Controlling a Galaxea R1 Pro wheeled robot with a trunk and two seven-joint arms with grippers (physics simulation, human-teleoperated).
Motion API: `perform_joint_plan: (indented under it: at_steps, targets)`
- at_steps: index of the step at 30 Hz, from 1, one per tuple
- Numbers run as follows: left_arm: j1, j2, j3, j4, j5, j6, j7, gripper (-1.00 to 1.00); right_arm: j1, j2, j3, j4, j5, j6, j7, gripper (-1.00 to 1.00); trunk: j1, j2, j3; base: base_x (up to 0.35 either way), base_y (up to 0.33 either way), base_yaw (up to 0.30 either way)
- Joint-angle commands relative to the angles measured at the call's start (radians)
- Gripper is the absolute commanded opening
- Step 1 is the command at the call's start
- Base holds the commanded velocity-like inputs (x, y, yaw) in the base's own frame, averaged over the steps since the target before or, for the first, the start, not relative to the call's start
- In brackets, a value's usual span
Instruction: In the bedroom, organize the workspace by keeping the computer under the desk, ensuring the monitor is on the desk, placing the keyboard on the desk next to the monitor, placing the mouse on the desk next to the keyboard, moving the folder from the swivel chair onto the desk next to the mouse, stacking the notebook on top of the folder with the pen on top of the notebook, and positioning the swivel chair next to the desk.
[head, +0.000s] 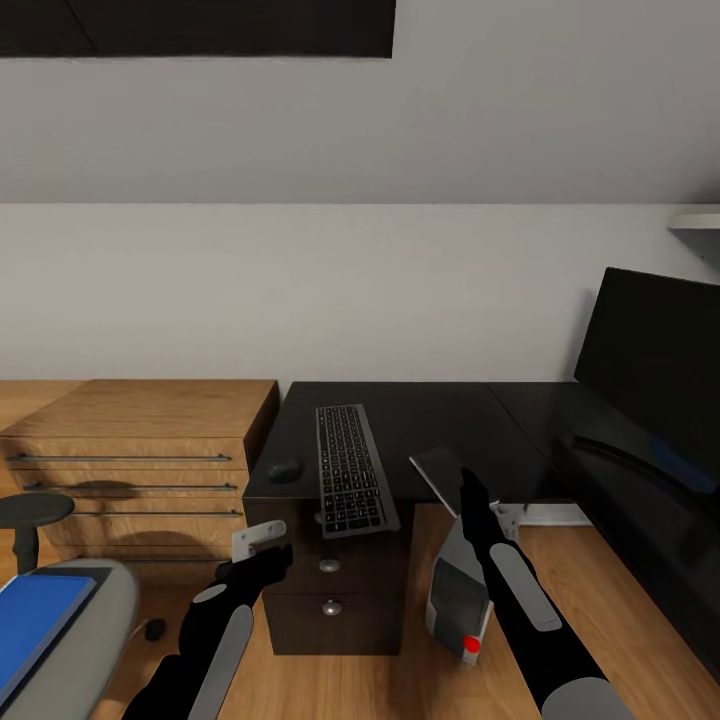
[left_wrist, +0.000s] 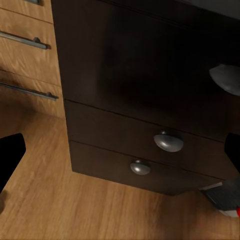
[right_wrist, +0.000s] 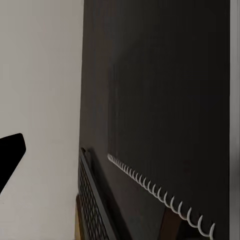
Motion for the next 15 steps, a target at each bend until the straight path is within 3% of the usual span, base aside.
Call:
perform_joint_plan:
  at_steps: [1, 8, 15]
  targets:
    - [-0.001, 0.001, -0.001, 0.001, 0.011, 0.001, 0.010, 1.00, -0.001, -0.001, 0.002, -0.001, -0.011, -0.008, -0.003, 1.00, 0.000, -0.001, -0.001, 0.000, 0.000, 0.000]
    - [-0.001, 0.001, -0.001, 0.004, 0.011, 0.000, 0.010, 1.00, -0.001, -0.001, 0.003, -0.001, -0.011, -0.007, -0.004, 1.00, 0.000, -0.001, -0.001, -0.037, 0.000, 0.000]
    - [-0.001, 0.001, -0.001, 0.005, 0.011, 0.000, 0.010, 1.00, -0.001, -0.002, 0.003, -0.001, -0.010, -0.002, -0.007, 1.00, 0.000, -0.001, -0.001, -0.269, 0.000, 0.000]
